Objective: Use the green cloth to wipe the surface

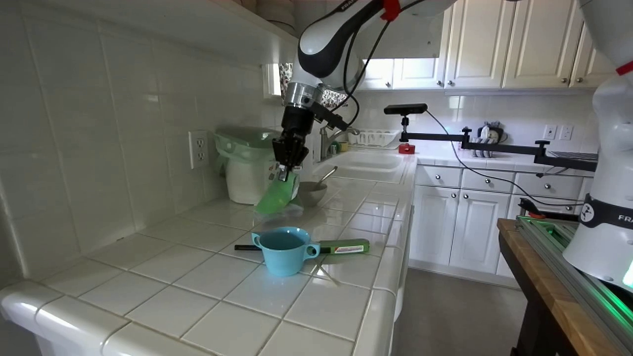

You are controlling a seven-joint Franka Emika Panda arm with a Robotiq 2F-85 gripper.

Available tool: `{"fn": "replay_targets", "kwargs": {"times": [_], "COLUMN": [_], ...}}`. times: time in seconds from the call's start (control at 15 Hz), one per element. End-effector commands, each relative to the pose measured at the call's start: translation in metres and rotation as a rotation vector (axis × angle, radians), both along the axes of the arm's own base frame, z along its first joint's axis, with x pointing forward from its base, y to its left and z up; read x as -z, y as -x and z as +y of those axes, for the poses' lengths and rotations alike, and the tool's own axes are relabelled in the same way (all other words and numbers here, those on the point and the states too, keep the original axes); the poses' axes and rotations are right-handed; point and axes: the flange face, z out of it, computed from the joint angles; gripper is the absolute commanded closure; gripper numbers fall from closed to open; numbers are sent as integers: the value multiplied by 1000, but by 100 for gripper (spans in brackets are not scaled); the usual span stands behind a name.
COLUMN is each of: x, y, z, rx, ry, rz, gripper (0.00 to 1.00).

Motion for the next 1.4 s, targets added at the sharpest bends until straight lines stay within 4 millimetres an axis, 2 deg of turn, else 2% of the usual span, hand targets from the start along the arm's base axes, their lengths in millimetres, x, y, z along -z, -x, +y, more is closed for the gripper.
{"fn": "replay_targets", "kwargs": {"times": [0.0, 0.2, 0.47, 0.67, 0.73, 1.13, 1.2, 1.33], "x": [20, 27, 23, 22, 23, 23, 23, 22], "y": [-18, -25, -29, -27, -22, -22, -22, -26], "z": [-12, -16, -8, -1, -1, 1, 1, 3], "rx": [-55, -70, -91, -113, -67, -78, -79, -83], "ry": [-51, -57, -70, -75, -51, -54, -54, -31], "rz": [27, 33, 40, 64, 59, 67, 67, 44], "gripper": [99, 99, 99, 99, 95, 95, 99, 99]}}
